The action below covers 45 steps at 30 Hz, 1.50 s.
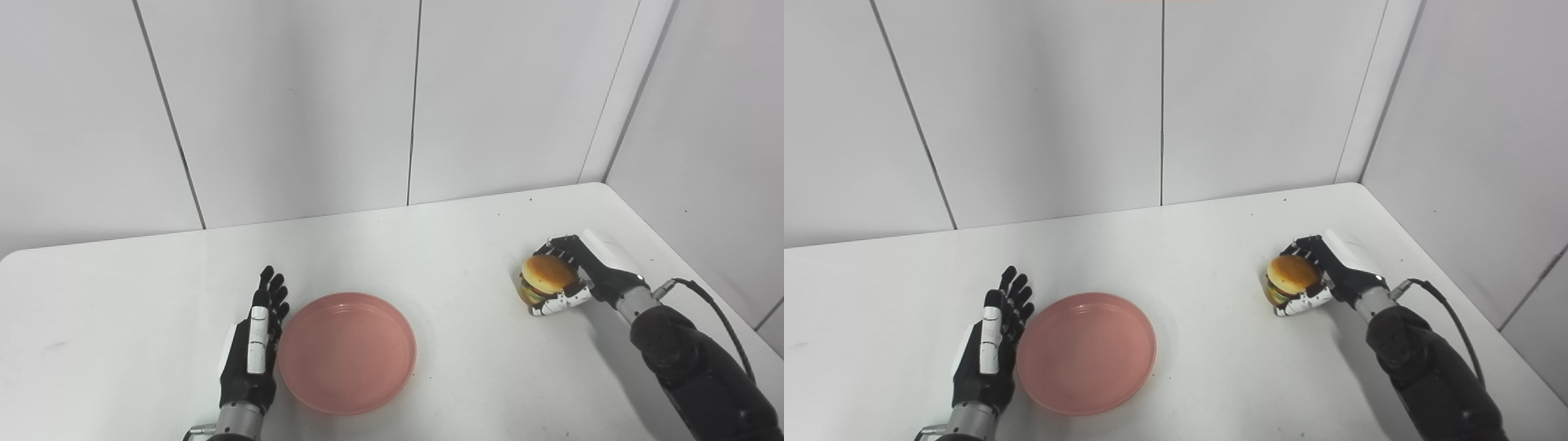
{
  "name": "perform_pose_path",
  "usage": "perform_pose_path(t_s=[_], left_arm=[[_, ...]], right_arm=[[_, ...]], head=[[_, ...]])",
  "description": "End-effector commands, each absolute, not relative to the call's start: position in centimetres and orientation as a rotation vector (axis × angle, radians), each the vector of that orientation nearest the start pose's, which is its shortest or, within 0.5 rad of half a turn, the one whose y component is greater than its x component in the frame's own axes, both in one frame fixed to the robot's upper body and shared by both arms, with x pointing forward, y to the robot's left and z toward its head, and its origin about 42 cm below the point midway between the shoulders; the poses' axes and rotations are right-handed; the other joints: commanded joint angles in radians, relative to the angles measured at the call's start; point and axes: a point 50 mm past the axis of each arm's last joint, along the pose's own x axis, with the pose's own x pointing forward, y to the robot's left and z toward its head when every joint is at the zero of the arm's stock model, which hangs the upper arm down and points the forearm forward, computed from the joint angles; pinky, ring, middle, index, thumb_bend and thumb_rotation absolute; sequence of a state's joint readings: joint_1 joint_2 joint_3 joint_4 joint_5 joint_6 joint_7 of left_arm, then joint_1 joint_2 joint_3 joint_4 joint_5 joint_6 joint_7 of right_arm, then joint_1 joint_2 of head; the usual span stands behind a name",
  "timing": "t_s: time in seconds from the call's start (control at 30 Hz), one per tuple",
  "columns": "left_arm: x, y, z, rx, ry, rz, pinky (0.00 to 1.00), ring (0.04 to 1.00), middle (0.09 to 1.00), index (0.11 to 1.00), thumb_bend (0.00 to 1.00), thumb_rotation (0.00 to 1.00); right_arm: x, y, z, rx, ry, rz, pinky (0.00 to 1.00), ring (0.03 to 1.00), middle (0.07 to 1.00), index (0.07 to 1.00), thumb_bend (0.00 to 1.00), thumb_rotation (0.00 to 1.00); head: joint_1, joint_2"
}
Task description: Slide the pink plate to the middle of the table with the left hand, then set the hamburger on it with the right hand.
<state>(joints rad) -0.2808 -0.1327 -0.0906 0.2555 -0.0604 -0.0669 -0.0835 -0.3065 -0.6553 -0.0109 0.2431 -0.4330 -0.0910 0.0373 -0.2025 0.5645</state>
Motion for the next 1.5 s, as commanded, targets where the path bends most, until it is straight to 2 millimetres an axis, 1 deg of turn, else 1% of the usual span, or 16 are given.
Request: perform_pose_path(t_s=[0.0, 0.03, 0.13, 0.23, 0.37, 0.4, 0.43, 0.47, 0.5, 0.67, 0.7, 0.8, 0.97, 1.17, 1.27, 1.47], left_arm=[[35.2, 9.9, 10.8, -0.18, -0.031, -0.259, 1.0, 1.0, 1.0, 1.0, 0.73, 1.0], [35.1, 9.8, 10.8, -0.177, -0.033, -0.261, 1.0, 1.0, 1.0, 1.0, 0.74, 1.0], [34.9, 9.7, 10.7, -0.172, -0.026, -0.269, 1.0, 1.0, 1.0, 1.0, 0.75, 1.0], [34.8, 9.5, 10.6, -0.166, -0.028, -0.265, 1.0, 1.0, 1.0, 1.0, 0.75, 1.0], [34.8, 8.9, 10.4, -0.147, -0.036, -0.265, 1.0, 1.0, 1.0, 1.0, 0.75, 1.0], [34.8, 8.7, 10.4, -0.141, -0.042, -0.261, 1.0, 1.0, 1.0, 1.0, 0.75, 1.0], [34.7, 8.5, 10.4, -0.136, -0.044, -0.255, 1.0, 1.0, 1.0, 1.0, 0.75, 1.0], [34.7, 8.3, 10.4, -0.133, -0.045, -0.251, 1.0, 1.0, 1.0, 1.0, 0.74, 1.0], [34.7, 7.9, 10.4, -0.13, -0.047, -0.245, 1.0, 1.0, 1.0, 1.0, 0.74, 1.0], [34.8, 6.6, 10.5, -0.129, -0.059, -0.207, 1.0, 1.0, 1.0, 1.0, 0.7, 1.0], [34.8, 6.4, 10.6, -0.133, -0.054, -0.202, 1.0, 1.0, 1.0, 1.0, 0.7, 1.0], [34.8, 5.8, 10.7, -0.139, -0.053, -0.195, 1.0, 1.0, 1.0, 1.0, 0.71, 1.0], [34.9, 5.2, 10.8, -0.141, -0.071, -0.178, 1.0, 1.0, 1.0, 1.0, 0.7, 1.0], [35.1, 5.0, 10.8, -0.155, -0.074, -0.171, 1.0, 1.0, 1.0, 1.0, 0.72, 1.0], [35.1, 5.0, 10.7, -0.157, -0.085, -0.171, 1.0, 1.0, 1.0, 1.0, 0.7, 1.0], [35.0, 5.1, 10.6, -0.139, -0.085, -0.18, 1.0, 1.0, 1.0, 1.0, 0.73, 1.0]], right_arm=[[37.9, -42.0, 24.9, -1.076, -0.286, -0.105, 0.4, 0.45, 0.463, 0.511, 0.53, 0.0], [37.8, -41.7, 25.2, -1.075, -0.301, -0.111, 0.39, 0.448, 0.459, 0.514, 0.53, 0.0], [37.9, -39.3, 26.5, -1.045, -0.385, -0.096, 0.39, 0.45, 0.46, 0.514, 0.53, 0.0], [38.0, -37.6, 27.3, -1.026, -0.441, -0.063, 0.37, 0.425, 0.451, 0.518, 0.53, 0.0], [38.5, -34.7, 27.8, -1.007, -0.511, 0.013, 0.39, 0.446, 0.457, 0.52, 0.53, 0.0], [38.7, -34.0, 27.9, -1.0, -0.526, 0.041, 0.4, 0.448, 0.458, 0.52, 0.53, 0.0], [38.8, -33.2, 28.1, -0.99, -0.539, 0.074, 0.4, 0.454, 0.46, 0.52, 0.53, 0.0], [38.9, -32.7, 28.2, -0.983, -0.548, 0.095, 0.39, 0.441, 0.455, 0.524, 0.52, 0.0], [39.0, -31.7, 28.5, -0.976, -0.557, 0.125, 0.38, 0.438, 0.454, 0.525, 0.52, 0.0], [39.1, -27.5, 29.6, -0.954, -0.598, 0.252, 0.36, 0.41, 0.44, 0.528, 0.52, 0.0], [39.1, -26.7, 29.7, -0.957, -0.609, 0.277, 0.37, 0.409, 0.438, 0.528, 0.52, 0.0], [39.2, -24.5, 29.6, -0.932, -0.626, 0.354, 0.35, 0.404, 0.44, 0.525, 0.52, 0.0], [39.2, -21.6, 29.0, -0.923, -0.617, 0.458, 0.34, 0.398, 0.44, 0.525, 0.52, 0.0], [39.6, -19.7, 27.2, -0.928, -0.614, 0.531, 0.32, 0.391, 0.439, 0.523, 0.52, 0.0], [39.8, -19.4, 25.9, -0.946, -0.587, 0.561, 0.33, 0.4, 0.442, 0.523, 0.52, 0.0], [40.5, -19.3, 23.9, -0.992, -0.54, 0.609, 0.33, 0.39, 0.438, 0.527, 0.52, 0.0]], head=[[0.018, 0.0], [0.018, 0.0], [0.038, 0.001], [0.066, 0.004], [0.152, 0.002], [0.152, 0.002], [0.177, 0.003], [0.183, 0.003], [0.218, 0.005], [0.268, 0.006], [0.291, 0.008], [0.317, 0.009], [0.338, 0.008], [0.348, 0.009], [0.345, 0.009], [0.343, 0.012]])
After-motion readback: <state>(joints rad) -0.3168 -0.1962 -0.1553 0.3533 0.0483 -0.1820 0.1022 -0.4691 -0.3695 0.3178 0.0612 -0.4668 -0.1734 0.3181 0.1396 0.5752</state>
